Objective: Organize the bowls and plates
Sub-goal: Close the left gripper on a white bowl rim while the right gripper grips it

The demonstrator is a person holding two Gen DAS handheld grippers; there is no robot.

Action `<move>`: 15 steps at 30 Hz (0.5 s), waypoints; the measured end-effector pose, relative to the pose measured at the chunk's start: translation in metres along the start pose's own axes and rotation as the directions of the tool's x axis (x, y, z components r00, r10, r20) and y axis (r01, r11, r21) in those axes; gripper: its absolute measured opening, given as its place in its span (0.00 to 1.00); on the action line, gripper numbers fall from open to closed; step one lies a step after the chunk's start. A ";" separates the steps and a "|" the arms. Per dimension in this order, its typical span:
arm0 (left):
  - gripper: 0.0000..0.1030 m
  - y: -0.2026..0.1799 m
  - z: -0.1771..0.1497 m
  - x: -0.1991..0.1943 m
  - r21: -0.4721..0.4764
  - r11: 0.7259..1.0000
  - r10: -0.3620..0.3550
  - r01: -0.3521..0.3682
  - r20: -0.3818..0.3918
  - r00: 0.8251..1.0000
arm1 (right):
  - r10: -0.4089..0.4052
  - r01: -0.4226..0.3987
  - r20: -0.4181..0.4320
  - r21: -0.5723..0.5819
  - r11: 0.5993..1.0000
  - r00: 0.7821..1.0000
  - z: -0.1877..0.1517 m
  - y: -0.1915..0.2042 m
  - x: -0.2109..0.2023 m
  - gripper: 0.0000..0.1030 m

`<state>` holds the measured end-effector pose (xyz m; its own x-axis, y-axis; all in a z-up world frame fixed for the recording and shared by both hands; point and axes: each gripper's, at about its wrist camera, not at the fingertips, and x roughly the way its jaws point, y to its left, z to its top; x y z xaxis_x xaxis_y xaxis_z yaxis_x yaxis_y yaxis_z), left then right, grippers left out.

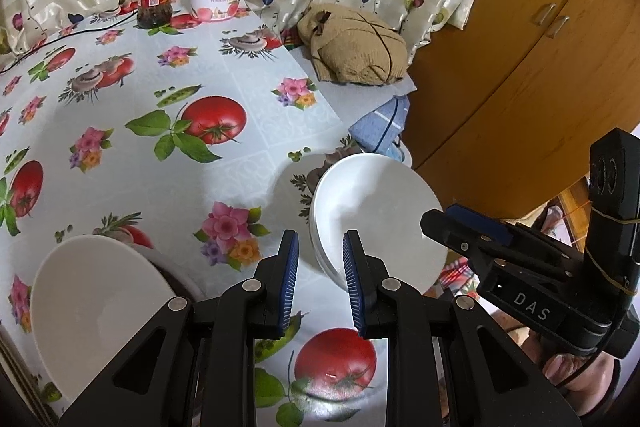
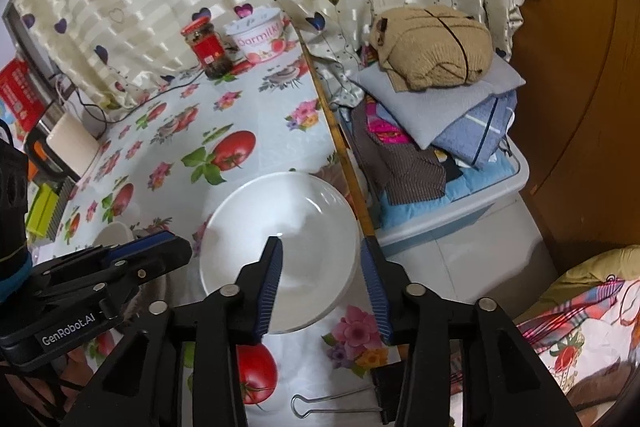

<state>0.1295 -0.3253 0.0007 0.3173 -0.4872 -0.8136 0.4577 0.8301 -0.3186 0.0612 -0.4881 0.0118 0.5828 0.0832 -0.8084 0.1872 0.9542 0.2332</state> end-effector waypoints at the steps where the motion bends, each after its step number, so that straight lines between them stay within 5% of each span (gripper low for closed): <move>1: 0.23 0.000 0.000 0.002 -0.001 1.000 0.000 0.000 -0.003 1.000 | -0.001 0.001 -0.004 0.002 1.000 1.000 0.000 -0.001 0.002 0.33; 15: 0.23 0.003 -0.001 0.023 -0.021 1.000 -0.011 0.010 -0.046 0.999 | -0.005 0.006 -0.039 0.021 1.000 0.999 -0.003 -0.012 0.015 0.19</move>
<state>0.1372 -0.3339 -0.0189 0.2737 -0.4830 -0.8317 0.4431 0.8308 -0.3367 0.0653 -0.4969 -0.0052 0.5505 0.0899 -0.8300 0.2070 0.9485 0.2400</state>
